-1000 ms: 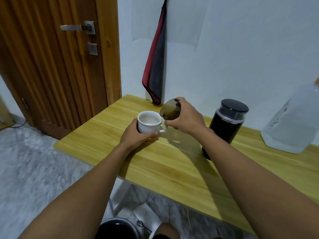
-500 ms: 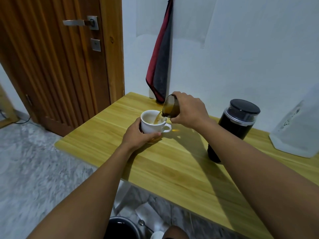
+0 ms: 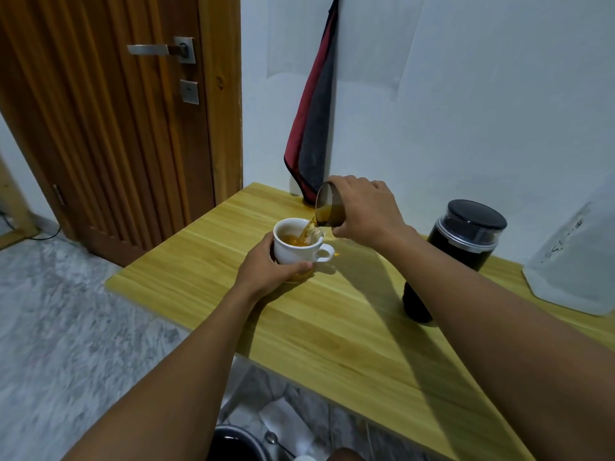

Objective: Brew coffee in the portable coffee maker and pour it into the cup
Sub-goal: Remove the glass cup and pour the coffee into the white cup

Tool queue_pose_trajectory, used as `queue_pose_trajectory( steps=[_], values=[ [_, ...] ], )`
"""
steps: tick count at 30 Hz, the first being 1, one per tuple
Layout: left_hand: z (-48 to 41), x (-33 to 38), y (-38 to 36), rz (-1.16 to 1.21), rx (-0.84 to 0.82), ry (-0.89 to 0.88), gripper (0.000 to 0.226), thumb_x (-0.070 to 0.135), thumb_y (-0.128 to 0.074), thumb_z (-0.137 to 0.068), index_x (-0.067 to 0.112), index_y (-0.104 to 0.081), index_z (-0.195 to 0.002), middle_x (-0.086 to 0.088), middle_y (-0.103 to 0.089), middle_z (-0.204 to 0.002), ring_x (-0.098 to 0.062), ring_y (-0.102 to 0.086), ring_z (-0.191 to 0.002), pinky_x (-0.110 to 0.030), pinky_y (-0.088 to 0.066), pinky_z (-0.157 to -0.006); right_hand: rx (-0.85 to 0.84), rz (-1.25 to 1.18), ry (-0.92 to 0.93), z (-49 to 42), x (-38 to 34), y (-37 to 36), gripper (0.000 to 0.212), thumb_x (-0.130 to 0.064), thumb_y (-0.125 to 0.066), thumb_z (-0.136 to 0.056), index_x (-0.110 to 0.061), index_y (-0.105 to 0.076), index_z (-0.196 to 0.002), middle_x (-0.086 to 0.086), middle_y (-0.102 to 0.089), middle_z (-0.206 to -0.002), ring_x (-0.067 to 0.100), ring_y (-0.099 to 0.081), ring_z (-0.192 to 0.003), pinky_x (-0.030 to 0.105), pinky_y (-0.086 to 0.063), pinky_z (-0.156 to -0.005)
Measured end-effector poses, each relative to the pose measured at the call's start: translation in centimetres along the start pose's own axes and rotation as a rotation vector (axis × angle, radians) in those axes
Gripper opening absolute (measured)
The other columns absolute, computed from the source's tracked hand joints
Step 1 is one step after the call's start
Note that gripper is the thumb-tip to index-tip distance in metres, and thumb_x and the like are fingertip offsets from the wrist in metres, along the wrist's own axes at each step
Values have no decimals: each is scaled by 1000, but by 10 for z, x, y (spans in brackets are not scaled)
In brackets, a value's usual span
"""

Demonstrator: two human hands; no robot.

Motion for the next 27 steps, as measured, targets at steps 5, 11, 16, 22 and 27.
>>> queue_pose_trajectory(
  steps=[5,11,16,22,27],
  values=[
    [0,0,0,5,-2,-6,93,61,-88,-52,36,-54,-135,16,-65,-126,-6,-62,-114,-40,-56,-96,12,50,47,-3,-8,2,90,-36,-84,-73,-22,-36,-148,5,-52,-143,27,-49,-128,43,-33,-109],
    [-1,-2,0,4,-2,-9,95,61,-89,-54,34,-54,-137,15,-65,-128,-7,-62,-116,-41,-56,-97,41,96,121,-4,-23,4,86,-35,-82,-74,-22,-38,-147,3,-51,-144,26,-47,-130,43,-31,-110],
    [-2,-4,0,6,3,-10,94,61,-90,-54,35,-54,-137,15,-65,-128,-6,-62,-116,-41,-56,-97,65,139,206,-3,-37,4,77,-37,-76,-82,-22,-38,-148,3,-49,-145,24,-45,-133,41,-29,-109],
    [-2,-4,-1,5,4,-20,94,63,-89,-54,35,-54,-137,15,-66,-127,-7,-63,-116,-42,-57,-96,95,210,299,0,-53,4,66,-21,-75,-85,-20,-45,-143,6,-50,-146,27,-43,-136,44,-30,-111],
    [-2,-3,-1,-13,5,-31,91,64,-88,-56,36,-54,-135,16,-66,-126,-4,-63,-114,-41,-57,-95,106,255,358,7,-63,-2,56,-12,-64,-90,-18,-46,-143,7,-49,-147,28,-41,-139,45,-26,-114]
  ],
)
Point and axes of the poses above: each hand's wrist, its own z-axis away from the middle knuckle, its own y-axis out of the back of the hand, x = y × z, the point moved 9 cm from there along -z, towards the middle knuckle
